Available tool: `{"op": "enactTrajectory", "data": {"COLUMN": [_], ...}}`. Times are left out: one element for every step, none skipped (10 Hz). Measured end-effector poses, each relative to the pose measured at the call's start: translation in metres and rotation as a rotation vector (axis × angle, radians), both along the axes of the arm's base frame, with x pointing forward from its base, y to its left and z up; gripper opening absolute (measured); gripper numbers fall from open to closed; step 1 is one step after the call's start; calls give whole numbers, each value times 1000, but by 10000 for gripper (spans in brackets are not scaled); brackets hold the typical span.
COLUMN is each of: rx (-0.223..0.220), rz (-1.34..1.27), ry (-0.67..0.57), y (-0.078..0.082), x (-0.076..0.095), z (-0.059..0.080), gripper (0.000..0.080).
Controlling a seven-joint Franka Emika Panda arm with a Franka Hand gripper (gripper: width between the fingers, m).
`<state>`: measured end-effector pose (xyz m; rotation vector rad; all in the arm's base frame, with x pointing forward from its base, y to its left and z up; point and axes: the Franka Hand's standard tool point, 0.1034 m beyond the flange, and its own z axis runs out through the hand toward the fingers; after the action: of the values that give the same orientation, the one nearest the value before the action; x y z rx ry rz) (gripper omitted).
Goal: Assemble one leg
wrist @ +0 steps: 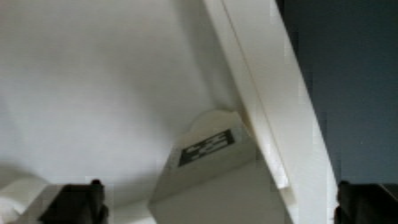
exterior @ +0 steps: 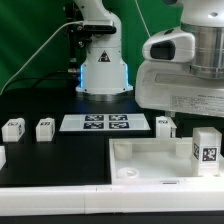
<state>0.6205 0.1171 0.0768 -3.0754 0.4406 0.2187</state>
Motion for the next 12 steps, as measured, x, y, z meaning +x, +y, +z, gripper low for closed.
{"op": "enactTrajectory", "data": {"rx": [13,22,32,37,44,42,42,42,42,42,39,35], "rz": [97,183,278,380,417,403,403,403,403,403,381,352], "ry": [-5,-9,-13,-17,-19,-18,-18,-18,-18,-18,-17,-16], "y": [0,-1,-1,-2,-2,-2,-2,-2,-2,-2,-2,-2], "x": [0,0,0,0,0,0,0,0,0,0,0,0], "z": [0,0,0,0,0,0,0,0,0,0,0,0], "gripper": [649,649,649,649,649,590,590,438,289,289,291,291]}}
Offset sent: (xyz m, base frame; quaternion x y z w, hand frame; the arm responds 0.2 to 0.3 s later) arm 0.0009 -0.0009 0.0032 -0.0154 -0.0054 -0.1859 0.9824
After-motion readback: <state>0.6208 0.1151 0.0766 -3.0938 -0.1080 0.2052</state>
